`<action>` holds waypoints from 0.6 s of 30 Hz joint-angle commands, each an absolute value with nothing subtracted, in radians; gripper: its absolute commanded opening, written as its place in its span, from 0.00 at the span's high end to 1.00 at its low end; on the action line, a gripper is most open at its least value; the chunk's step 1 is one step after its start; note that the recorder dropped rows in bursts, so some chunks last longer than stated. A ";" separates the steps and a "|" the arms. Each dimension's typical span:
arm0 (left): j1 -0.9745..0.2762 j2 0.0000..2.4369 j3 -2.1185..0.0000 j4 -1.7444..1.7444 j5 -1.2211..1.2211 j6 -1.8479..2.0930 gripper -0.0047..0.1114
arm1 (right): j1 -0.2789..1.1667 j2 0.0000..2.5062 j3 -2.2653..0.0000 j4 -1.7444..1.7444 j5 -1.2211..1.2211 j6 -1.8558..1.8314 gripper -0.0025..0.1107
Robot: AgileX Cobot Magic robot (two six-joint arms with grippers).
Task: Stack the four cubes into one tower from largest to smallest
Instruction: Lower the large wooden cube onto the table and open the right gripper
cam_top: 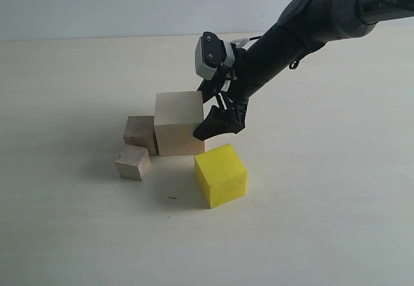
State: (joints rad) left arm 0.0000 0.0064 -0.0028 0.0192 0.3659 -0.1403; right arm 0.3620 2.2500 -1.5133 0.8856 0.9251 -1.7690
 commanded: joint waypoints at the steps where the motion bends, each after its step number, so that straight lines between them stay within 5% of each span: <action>1: 0.001 0.000 0.000 0.023 0.359 -0.135 0.96 | 0.360 2.293 -1.493 0.762 0.861 -1.753 0.98; 13: 0.001 0.000 0.000 0.023 0.359 -0.135 0.96 | 0.360 2.293 -1.493 0.792 0.862 -1.743 0.66; 18: 0.001 0.000 0.000 0.023 0.359 -0.135 0.96 | 0.360 2.293 -1.493 0.807 0.856 -1.743 0.38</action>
State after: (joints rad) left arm 0.0000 0.0064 -0.0028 0.0192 0.3659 -0.1403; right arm 0.3620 2.2500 -1.5133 0.8934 0.9214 -1.7619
